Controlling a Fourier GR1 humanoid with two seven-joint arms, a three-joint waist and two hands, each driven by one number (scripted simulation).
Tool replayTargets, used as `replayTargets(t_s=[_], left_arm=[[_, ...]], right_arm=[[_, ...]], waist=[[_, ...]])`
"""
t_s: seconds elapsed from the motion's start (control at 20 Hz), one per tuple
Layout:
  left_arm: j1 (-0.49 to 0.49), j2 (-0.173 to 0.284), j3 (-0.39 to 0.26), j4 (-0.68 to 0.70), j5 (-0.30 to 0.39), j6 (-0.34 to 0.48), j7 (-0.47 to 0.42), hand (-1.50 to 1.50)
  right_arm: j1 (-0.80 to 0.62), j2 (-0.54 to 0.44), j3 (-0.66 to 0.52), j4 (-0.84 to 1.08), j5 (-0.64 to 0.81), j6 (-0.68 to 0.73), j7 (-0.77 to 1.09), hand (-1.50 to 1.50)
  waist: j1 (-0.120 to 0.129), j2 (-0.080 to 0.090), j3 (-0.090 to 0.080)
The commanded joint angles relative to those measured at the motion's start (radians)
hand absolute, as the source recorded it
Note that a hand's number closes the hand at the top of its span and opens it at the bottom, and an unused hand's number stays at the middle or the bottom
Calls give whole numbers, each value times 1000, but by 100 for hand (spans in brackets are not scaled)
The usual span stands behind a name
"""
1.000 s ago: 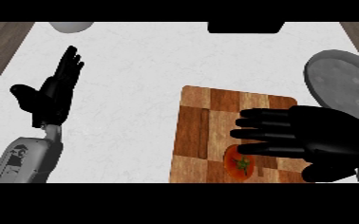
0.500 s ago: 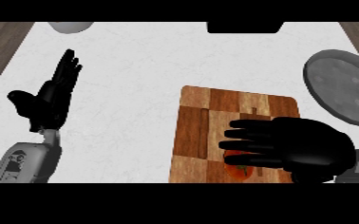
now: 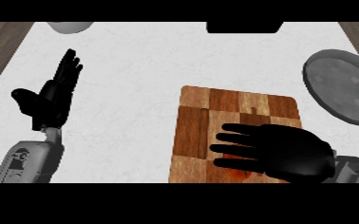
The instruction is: Pick the tomato from the cutting board and place it in the pan
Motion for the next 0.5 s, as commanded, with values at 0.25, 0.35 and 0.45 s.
replayTargets(t_s=[0.25,0.35,0.45], left_arm=[[72,-63,-11,-80,-41,4,10,0],[23,-44,10,-78,-50,-10,57,0],[-23,-34,45,-12,-38,-33,39,0]], right_arm=[[57,109,49,56,199,-9,-4,-150],[63,130,35,-21,200,69,16,-150],[-2,177,36,94,251,33,-10,-150]], waist=[[4,0,0],[0,-1,0],[2,1,0]])
